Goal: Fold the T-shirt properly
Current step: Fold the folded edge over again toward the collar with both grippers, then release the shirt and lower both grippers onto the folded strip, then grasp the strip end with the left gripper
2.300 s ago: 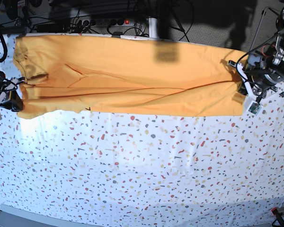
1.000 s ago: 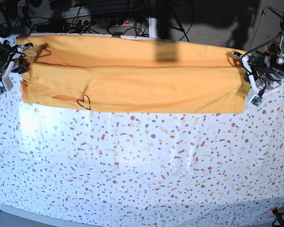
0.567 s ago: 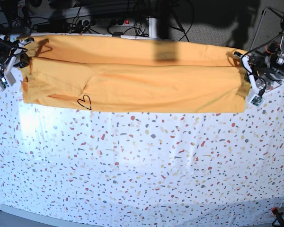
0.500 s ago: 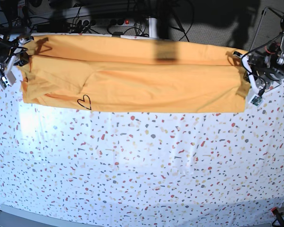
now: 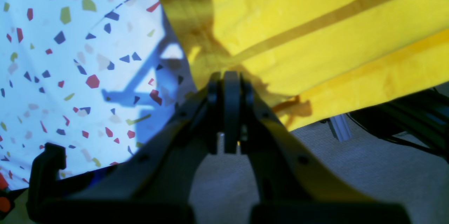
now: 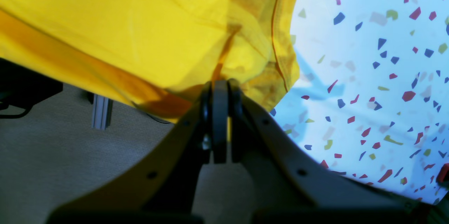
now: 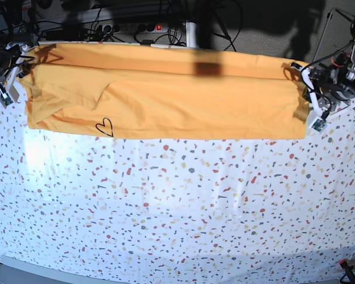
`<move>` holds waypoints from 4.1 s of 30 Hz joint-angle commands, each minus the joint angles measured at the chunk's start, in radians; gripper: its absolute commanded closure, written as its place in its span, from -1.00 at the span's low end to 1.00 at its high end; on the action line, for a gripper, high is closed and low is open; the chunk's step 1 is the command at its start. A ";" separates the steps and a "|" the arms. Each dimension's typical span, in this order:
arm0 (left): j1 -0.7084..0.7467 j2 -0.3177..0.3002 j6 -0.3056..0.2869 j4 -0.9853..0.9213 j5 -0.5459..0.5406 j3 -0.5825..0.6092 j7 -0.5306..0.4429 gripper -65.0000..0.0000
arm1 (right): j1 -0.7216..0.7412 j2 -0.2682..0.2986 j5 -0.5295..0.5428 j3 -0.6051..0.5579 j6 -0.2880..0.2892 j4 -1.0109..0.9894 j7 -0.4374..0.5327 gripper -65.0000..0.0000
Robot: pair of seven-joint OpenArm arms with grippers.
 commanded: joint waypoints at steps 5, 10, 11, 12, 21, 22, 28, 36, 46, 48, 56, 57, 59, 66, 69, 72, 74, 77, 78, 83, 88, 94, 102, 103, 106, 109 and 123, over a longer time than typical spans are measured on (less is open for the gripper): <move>-0.011 -0.018 0.004 0.017 0.013 -0.010 -0.001 1.00 | 0.001 0.022 -0.013 0.013 0.005 0.016 0.001 1.00; -0.011 -0.018 0.004 0.017 0.031 -0.010 0.000 1.00 | 0.001 0.022 0.037 0.013 0.005 0.016 -0.007 1.00; -0.011 -0.018 0.004 0.017 0.031 -0.010 0.000 1.00 | 0.001 0.022 0.063 0.013 0.005 0.016 -0.012 0.81; -0.011 -0.018 0.004 0.017 0.031 -0.010 0.000 1.00 | 0.001 0.022 0.085 0.013 0.005 0.016 -0.012 0.53; -0.011 -0.018 0.004 0.017 0.110 -0.010 0.019 0.10 | 0.003 0.022 0.107 0.013 0.005 0.016 -0.012 -0.22; -0.011 -0.018 0.004 0.017 0.140 -0.010 0.019 0.10 | 0.003 0.023 0.107 0.013 0.005 0.016 -0.011 -0.22; -0.012 -0.017 0.119 0.038 0.238 -0.010 -0.118 0.10 | 0.037 0.023 0.179 0.014 0.005 0.016 0.047 -0.22; -0.016 -0.005 0.046 0.112 -0.079 -0.007 -0.343 0.10 | 0.183 -0.066 0.306 0.013 0.005 0.014 0.069 -0.22; -0.013 0.158 -0.062 -0.074 -0.183 0.001 -0.321 0.10 | 0.208 -0.240 0.018 0.012 0.005 0.012 0.192 -0.21; -0.013 0.205 -0.084 -0.122 -0.182 0.001 -0.321 0.10 | 0.208 -0.262 -0.038 0.012 0.005 0.008 0.238 -0.21; -0.017 0.271 -0.098 -0.320 -0.072 0.001 -0.359 0.10 | 0.261 -0.277 -0.104 -0.104 0.005 -0.224 0.276 -0.21; -0.017 0.271 -0.098 -0.341 -0.058 0.001 -0.377 0.10 | 0.283 -0.277 -0.108 -0.118 0.005 -0.275 0.293 -0.21; -0.026 0.271 -0.098 -0.383 -0.031 0.001 -0.392 0.10 | 0.338 -0.277 -0.107 -0.142 0.005 -0.372 0.313 -0.21; -0.169 0.272 -0.098 -0.606 0.035 0.001 -0.425 0.10 | 0.542 -0.277 -0.156 -0.220 0.005 -0.638 0.321 -0.21; -0.265 0.271 -0.097 -0.714 0.035 0.001 -0.428 0.10 | 0.598 -0.277 -0.182 -0.224 0.005 -0.704 0.339 -0.21; -0.356 0.272 -0.101 -0.820 0.035 0.001 -0.435 0.10 | 0.624 -0.278 -0.181 -0.224 0.005 -0.723 0.338 -0.21; -0.409 0.274 -0.143 -0.879 0.035 0.001 -0.442 0.10 | 0.623 -0.278 -0.182 -0.224 0.005 -0.723 0.334 -0.21; -0.472 0.290 -0.161 -0.941 0.035 0.001 -0.455 0.10 | 0.609 -0.278 -0.182 -0.224 0.005 -0.723 0.313 -0.21; -0.488 0.301 -0.161 -0.953 0.036 0.001 -0.454 0.10 | 0.603 -0.277 -0.180 -0.224 0.005 -0.723 0.311 -0.21; -0.521 0.370 -0.181 -0.966 0.082 0.001 -0.456 0.10 | 0.563 -0.277 -0.170 -0.224 0.005 -0.723 0.297 -0.21; -0.524 0.439 -0.183 -0.966 0.162 0.002 -0.494 0.10 | 0.509 -0.277 -0.142 -0.224 0.005 -0.723 0.289 -0.21; -0.565 0.424 -0.183 -0.966 0.146 0.002 -0.443 0.10 | 0.468 -0.277 -0.065 -0.208 0.005 -0.722 0.293 -0.21; -0.667 0.381 -0.183 -0.963 -0.056 0.002 -0.322 0.10 | 0.499 -0.275 0.021 -0.090 0.005 -0.582 0.287 -0.21; -0.680 0.381 -0.183 -0.963 -0.057 0.002 -0.310 0.10 | 0.501 -0.274 0.058 -0.077 0.005 -0.550 0.281 -0.21; -0.723 0.381 -0.183 -0.963 -0.056 0.002 -0.283 0.10 | 0.501 -0.274 0.129 -0.052 0.005 -0.443 0.265 -0.21; -0.773 0.381 -0.183 -0.962 -0.074 0.002 -0.239 0.10 | 0.502 -0.274 0.167 -0.052 0.005 -0.338 0.230 -0.21; -0.790 0.100 -0.180 -0.952 -0.090 0.001 -0.223 0.10 | 0.501 -0.274 0.303 -0.052 0.005 -0.091 0.041 -0.21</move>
